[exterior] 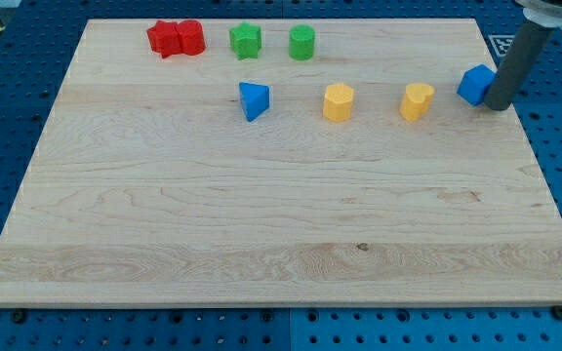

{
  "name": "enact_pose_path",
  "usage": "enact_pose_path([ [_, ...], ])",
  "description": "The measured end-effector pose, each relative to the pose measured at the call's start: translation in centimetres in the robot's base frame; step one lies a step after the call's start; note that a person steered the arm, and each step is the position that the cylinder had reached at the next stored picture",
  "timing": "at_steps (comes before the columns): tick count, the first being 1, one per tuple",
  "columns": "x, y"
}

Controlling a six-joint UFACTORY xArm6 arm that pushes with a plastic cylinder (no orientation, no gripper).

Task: Move the blue cube towards the top right

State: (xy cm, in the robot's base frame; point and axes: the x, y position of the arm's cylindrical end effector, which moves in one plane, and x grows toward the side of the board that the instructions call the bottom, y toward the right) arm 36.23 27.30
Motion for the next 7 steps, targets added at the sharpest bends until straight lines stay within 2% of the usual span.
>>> enact_pose_path([
  [1, -2.2, 0.0],
  [2, -2.1, 0.0],
  [3, 1.8, -0.1],
  [7, -5.5, -4.3],
])
